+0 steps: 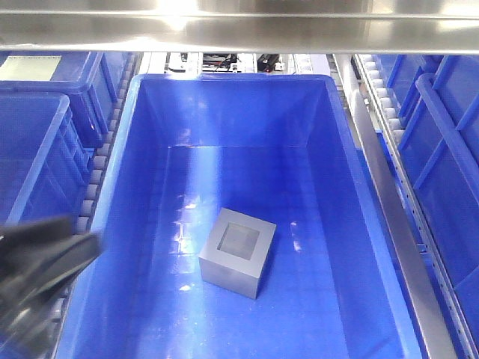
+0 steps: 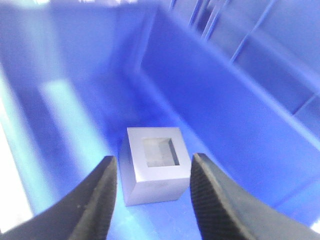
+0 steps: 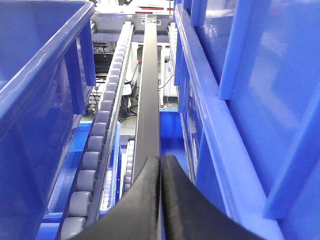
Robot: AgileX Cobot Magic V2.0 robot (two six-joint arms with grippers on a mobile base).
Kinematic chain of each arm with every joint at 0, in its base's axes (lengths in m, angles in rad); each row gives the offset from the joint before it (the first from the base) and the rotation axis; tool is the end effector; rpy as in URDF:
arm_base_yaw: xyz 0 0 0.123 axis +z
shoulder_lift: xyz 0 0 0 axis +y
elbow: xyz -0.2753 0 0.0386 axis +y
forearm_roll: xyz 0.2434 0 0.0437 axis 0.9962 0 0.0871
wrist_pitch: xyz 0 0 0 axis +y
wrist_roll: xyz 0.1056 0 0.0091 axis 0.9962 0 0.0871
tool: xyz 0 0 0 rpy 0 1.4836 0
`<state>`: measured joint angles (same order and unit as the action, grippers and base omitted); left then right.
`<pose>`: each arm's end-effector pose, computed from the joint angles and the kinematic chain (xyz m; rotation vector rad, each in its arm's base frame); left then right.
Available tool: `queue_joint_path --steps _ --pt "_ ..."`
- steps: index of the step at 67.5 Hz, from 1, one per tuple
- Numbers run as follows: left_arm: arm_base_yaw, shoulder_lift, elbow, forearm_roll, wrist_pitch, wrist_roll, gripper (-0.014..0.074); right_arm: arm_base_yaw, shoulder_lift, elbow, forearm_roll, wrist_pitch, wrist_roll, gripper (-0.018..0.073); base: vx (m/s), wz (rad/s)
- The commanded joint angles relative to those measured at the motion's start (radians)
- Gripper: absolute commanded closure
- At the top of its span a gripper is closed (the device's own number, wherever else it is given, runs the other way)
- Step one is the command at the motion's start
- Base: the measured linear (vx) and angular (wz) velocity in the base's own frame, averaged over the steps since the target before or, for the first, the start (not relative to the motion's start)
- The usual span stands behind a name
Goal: Sort gray base to blue bin
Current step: 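Open the left gripper to release the block and withdraw upward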
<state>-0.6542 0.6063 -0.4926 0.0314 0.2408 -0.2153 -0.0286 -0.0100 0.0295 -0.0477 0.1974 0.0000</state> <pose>0.1153 -0.0874 0.2993 0.4314 1.8274 -0.5771 0.0736 -0.0031 0.1840 -0.0085 1.7007 -0.0642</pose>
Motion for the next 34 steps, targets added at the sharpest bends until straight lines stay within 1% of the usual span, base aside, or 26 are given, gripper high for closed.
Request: queue_joint_path --steps 1,11,18,23,28,34 --pt "-0.006 -0.121 0.034 -0.001 -0.047 0.038 0.0259 0.001 -0.016 0.007 -0.005 -0.077 -0.012 0.0564 0.0 0.0" --pt "-0.005 -0.309 0.072 -0.001 0.029 0.043 0.0259 0.001 -0.016 0.007 -0.005 -0.077 -0.012 0.0564 0.0 0.0" --pt "-0.005 -0.384 0.072 -0.001 0.091 0.046 0.0265 0.001 -0.016 0.007 -0.005 -0.077 -0.012 0.0564 0.0 0.0" --pt "-0.005 -0.421 0.072 -0.001 0.114 0.046 0.0292 0.001 -0.016 0.007 -0.005 -0.077 -0.012 0.0564 0.0 0.0" --pt "-0.005 -0.438 0.072 -0.002 0.129 0.046 0.0367 0.001 -0.016 0.007 -0.005 -0.077 -0.012 0.0564 0.0 0.0" --pt "-0.005 -0.441 0.072 -0.003 0.133 0.046 0.0527 0.001 -0.016 0.007 -0.005 -0.077 -0.012 0.0564 0.0 0.0"
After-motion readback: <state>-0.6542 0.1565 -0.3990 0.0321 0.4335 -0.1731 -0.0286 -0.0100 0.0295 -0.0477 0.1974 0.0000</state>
